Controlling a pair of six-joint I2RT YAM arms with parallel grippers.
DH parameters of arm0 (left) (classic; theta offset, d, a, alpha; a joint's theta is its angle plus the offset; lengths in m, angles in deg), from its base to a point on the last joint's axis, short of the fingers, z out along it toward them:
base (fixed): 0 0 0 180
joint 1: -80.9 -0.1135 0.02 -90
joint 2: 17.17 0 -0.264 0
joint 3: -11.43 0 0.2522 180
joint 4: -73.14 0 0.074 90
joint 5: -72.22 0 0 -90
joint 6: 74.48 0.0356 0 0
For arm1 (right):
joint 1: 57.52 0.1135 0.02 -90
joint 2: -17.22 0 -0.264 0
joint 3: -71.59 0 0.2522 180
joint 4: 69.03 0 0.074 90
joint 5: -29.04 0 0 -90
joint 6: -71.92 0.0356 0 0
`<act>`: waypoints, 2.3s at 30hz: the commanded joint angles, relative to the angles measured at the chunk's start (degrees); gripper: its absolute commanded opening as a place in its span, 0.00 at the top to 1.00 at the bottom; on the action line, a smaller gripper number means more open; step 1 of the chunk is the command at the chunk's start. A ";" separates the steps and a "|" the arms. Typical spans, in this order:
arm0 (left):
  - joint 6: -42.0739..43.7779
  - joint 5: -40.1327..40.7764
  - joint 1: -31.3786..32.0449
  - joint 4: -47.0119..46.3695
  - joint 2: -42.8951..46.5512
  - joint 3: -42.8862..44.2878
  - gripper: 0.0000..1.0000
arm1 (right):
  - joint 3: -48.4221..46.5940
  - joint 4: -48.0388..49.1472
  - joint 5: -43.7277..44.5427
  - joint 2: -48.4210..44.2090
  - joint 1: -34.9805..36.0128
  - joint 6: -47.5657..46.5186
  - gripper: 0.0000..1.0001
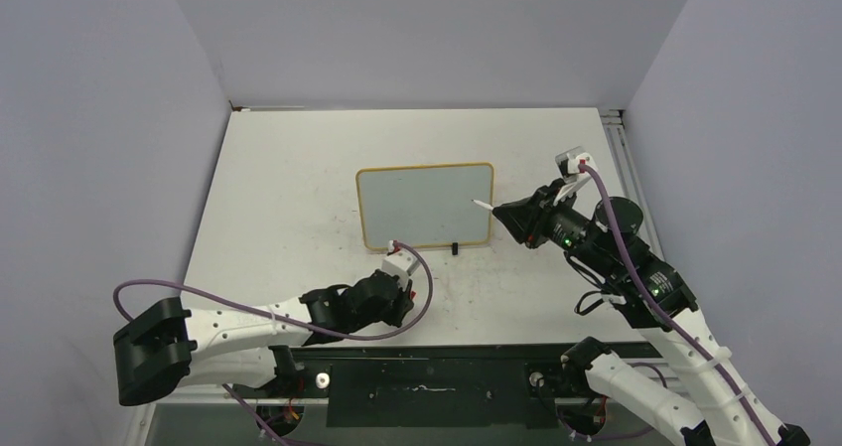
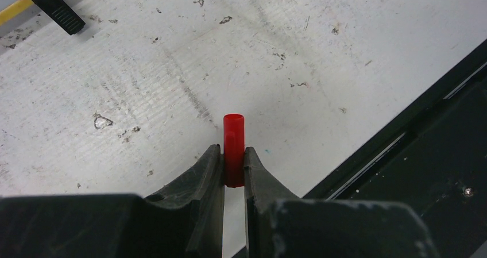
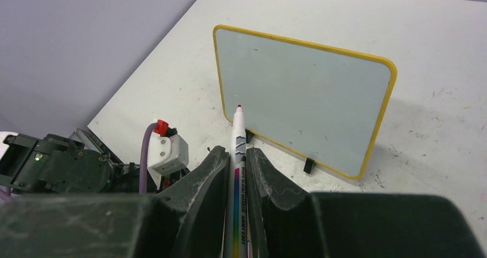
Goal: Write a sentence on the whiteboard
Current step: Place the pen cap at the center of the board, then move the whiteboard stand to the center of the board.
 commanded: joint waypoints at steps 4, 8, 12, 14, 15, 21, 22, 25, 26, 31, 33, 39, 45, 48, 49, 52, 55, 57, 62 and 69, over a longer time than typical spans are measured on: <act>-3.14 3.79 0.44 -7.23 -2.81 -1.69 0.92 | -0.25 2.53 2.41 -0.47 -0.05 0.88 0.95; -3.44 4.86 0.80 -6.17 -5.54 -0.92 0.91 | -0.04 2.48 2.81 -0.24 -0.07 0.60 0.95; -3.74 6.43 1.30 -5.32 -7.15 0.01 0.85 | 0.65 2.45 3.72 -0.52 -0.01 0.48 0.95; -3.93 6.25 1.33 -5.48 -7.61 0.11 0.83 | 0.63 2.34 4.30 -0.53 -0.03 0.22 0.95; -4.01 6.29 1.31 -5.56 -7.74 0.11 0.81 | 0.60 2.22 4.49 -0.55 -0.02 0.09 0.95; -4.38 6.52 1.31 -5.15 -7.91 0.19 0.68 | 0.18 1.55 5.12 -0.45 -0.06 -0.56 0.95; -4.46 6.62 1.31 -4.97 -7.85 0.28 0.66 | 0.18 1.48 5.22 -0.46 -0.04 -0.74 0.95; -4.62 6.80 1.31 -4.04 -7.25 0.69 0.61 | 0.31 1.29 5.59 -0.49 0.01 -0.95 0.95; -4.71 6.82 1.31 -3.72 -6.92 0.91 0.59 | 0.35 1.32 5.74 -0.52 0.01 -0.96 0.95; -5.00 7.93 1.31 1.08 -3.67 3.04 0.41 | 0.07 1.24 6.69 -0.86 -0.03 -1.45 0.95; -5.02 8.57 1.23 2.83 -1.64 3.99 0.34 | -0.14 1.08 7.08 -0.90 -0.04 -1.76 0.95; -3.35 8.84 0.39 10.33 3.96 8.64 0.05 | -0.86 0.70 7.77 -0.97 -0.06 -2.43 0.95; 0.58 3.02 -6.49 19.57 8.74 16.03 0.03 | -1.24 0.68 8.19 -1.14 -0.05 -2.81 0.95; 3.41 -1.63 -12.63 23.56 11.33 20.31 0.03 | -1.08 0.75 8.56 -1.49 -0.05 -2.96 0.95; 4.27 -3.09 -14.77 24.66 11.86 21.41 0.03 | -0.96 0.85 8.74 -1.61 -0.05 -2.94 0.95; 6.19 -6.07 -21.67 26.59 12.45 23.61 0.03 | -0.42 1.24 9.31 -2.06 -0.04 -2.71 0.95; 6.20 -7.82 -27.39 26.40 11.57 24.17 0.03 | 0.20 1.96 10.06 -2.29 -0.05 -2.49 0.95; 4.89 -6.87 -28.54 24.79 10.55 23.53 0.04 | 0.40 2.32 10.54 -2.25 0.00 -2.55 0.95; 0.05 -4.91 -28.28 17.11 5.82 19.72 0.10 | 1.15 3.70 12.25 -2.01 -0.06 -2.27 0.95; -5.05 4.29 -21.72 9.55 0.17 16.72 0.14 | 4.49 7.99 12.55 -4.11 -0.06 -1.84 0.95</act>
